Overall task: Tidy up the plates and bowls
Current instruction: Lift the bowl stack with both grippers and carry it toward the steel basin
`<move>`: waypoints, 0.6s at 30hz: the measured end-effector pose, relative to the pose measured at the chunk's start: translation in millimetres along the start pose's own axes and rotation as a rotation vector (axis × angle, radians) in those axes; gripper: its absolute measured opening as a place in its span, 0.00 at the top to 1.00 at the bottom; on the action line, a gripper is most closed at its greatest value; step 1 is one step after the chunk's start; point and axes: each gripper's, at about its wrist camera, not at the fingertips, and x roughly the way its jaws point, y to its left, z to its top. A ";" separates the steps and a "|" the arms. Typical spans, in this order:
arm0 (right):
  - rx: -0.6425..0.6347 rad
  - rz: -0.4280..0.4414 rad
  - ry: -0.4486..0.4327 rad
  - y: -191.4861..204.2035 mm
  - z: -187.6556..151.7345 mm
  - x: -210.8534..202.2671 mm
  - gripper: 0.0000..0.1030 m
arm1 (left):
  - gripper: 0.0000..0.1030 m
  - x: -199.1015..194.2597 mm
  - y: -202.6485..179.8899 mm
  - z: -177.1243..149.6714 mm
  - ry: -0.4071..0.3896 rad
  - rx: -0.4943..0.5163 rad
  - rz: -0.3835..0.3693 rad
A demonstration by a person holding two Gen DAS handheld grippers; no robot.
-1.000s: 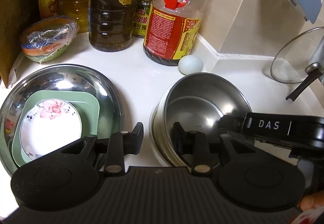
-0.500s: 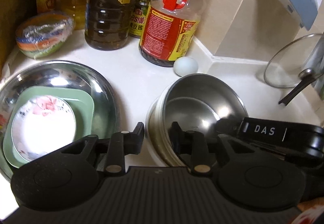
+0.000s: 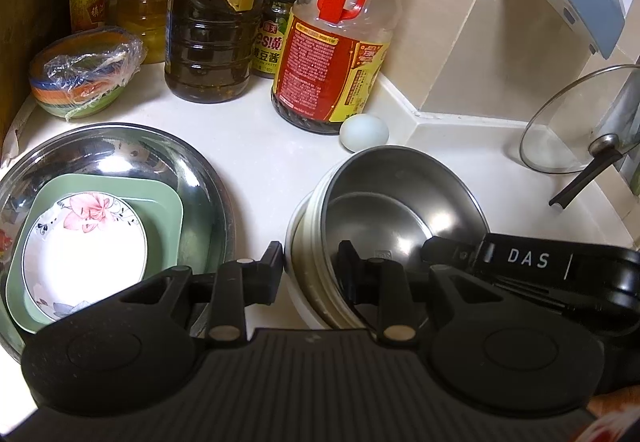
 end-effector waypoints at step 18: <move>-0.024 -0.003 -0.011 2.9 4.8 -2.1 0.77 | 0.74 -1.6 -2.0 2.0 0.005 -0.004 -0.010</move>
